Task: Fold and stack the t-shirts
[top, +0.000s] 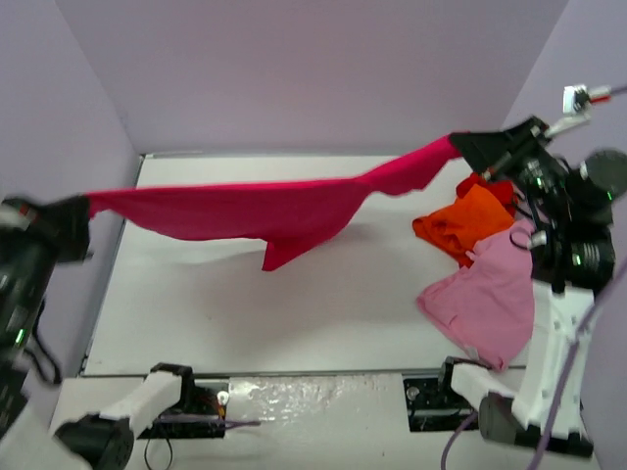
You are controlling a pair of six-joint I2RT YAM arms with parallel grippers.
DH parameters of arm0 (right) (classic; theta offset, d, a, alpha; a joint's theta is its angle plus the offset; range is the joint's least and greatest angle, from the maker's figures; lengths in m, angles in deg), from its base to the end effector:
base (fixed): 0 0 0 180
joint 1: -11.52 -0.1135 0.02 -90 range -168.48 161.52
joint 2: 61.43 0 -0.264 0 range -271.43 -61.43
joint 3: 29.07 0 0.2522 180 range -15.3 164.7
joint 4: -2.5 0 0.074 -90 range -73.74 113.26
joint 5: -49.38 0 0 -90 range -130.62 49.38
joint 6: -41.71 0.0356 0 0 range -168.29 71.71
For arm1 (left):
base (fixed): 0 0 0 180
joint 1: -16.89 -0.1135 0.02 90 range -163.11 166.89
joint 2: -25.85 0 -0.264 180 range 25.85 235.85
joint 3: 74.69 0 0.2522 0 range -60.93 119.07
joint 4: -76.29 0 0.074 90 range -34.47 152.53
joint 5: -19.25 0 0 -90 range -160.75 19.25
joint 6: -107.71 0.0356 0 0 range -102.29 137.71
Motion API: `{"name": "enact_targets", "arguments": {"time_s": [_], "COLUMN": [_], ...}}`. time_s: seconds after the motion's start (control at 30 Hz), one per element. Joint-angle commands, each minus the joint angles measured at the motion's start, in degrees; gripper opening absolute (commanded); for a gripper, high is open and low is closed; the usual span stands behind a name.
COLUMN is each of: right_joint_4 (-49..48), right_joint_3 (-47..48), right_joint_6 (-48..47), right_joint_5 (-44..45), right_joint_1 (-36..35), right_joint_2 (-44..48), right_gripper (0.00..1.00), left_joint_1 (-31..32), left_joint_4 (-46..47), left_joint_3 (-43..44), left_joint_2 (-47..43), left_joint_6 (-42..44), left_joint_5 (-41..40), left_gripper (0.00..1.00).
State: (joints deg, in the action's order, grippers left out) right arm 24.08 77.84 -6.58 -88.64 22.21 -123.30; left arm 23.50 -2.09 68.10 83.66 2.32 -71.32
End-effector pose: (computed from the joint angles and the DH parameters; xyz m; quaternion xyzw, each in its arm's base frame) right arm 0.1655 -0.0043 0.5637 -0.0840 0.5998 0.4193 0.6762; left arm 0.0103 -0.0008 0.6007 -0.0546 0.6630 -0.1392 0.7335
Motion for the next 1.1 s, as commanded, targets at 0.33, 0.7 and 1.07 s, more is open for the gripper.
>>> {"name": "enact_targets", "arguments": {"time_s": [0.33,0.7,1.07], "right_joint_4": [5.14,6.23,1.84], "right_joint_3": [15.18,5.15,14.71], "right_joint_6": [-2.30,-1.36,0.79], "right_joint_5": [4.40,9.36,7.61], "right_joint_1": [-3.74,-3.65,-3.94], "right_joint_2": [10.03,-1.18,-38.75], "right_gripper": [0.00,0.00,0.00], "left_joint_1": [-0.07,0.68,-6.00], "left_joint_4": [0.15,-5.33,5.15], "left_joint_3": [4.19,5.70,-2.06], "left_joint_2": [-11.83,5.01,38.13], "left_joint_6": [-3.46,-1.13,-10.60], "left_joint_5": [2.13,-7.98,13.51], "left_gripper": [0.00,0.00,0.00]}}
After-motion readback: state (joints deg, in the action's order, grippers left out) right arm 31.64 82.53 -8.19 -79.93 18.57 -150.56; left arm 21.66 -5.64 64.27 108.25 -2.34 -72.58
